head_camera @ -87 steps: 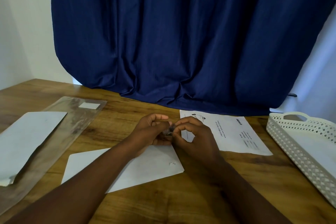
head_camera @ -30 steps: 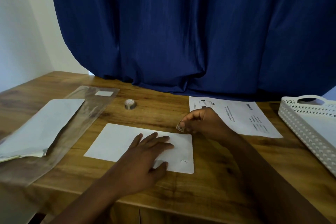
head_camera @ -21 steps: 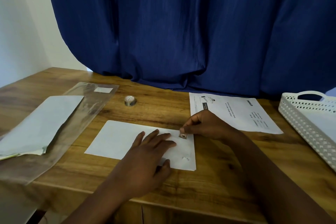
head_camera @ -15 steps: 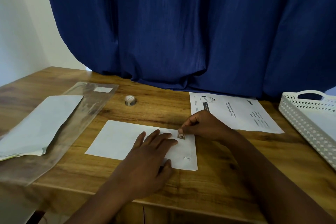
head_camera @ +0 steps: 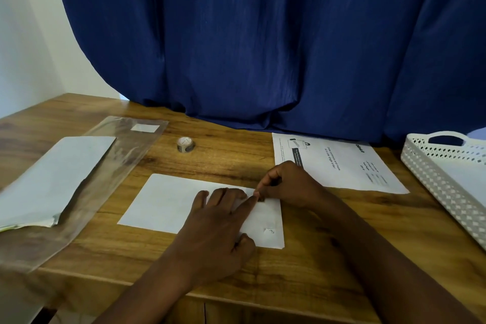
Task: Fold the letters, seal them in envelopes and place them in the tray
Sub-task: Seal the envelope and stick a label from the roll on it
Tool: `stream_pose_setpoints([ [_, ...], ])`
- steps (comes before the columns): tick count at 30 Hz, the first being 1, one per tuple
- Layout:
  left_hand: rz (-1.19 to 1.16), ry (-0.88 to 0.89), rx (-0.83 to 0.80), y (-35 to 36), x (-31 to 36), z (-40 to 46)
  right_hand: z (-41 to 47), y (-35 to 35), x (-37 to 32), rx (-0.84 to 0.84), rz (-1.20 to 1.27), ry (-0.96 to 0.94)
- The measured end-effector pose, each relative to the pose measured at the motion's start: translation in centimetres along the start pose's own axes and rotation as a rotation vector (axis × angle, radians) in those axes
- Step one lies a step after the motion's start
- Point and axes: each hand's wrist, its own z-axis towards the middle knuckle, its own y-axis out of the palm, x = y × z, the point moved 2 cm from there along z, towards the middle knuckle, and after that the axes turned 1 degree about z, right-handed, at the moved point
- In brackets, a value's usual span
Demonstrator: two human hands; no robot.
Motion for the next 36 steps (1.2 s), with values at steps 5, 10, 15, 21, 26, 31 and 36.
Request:
stream_pose_setpoints([
  [5, -0.02, -0.011, 0.003, 0.2, -0.1, -0.1, 0.2, 0.0, 0.5, 0.073, 0.004, 0.006],
  [10, 0.002, -0.007, -0.004, 0.1, -0.1, -0.2, 0.6, 0.3, 0.5, 0.139, -0.011, 0.05],
  [15, -0.025, -0.015, -0.02, 0.1, -0.1, -0.2, 0.6, 0.4, 0.5, 0.168, -0.032, 0.08],
  [21, -0.005, -0.013, -0.027, 0.1, 0.2, -0.1, 0.5, 0.6, 0.7, 0.172, -0.061, 0.047],
  [26, 0.026, -0.019, -0.062, 0.1, 0.7, 0.2, 0.3, 0.5, 0.8, 0.152, -0.022, 0.011],
  [31, -0.001, -0.043, -0.069, 0.2, 1.0, 0.4, 0.3, 0.6, 0.9, 0.132, -0.076, 0.018],
  [36, -0.016, -0.053, -0.093, 0.5, 0.7, 0.4, 0.3, 1.1, 0.6, 0.202, -0.087, 0.021],
])
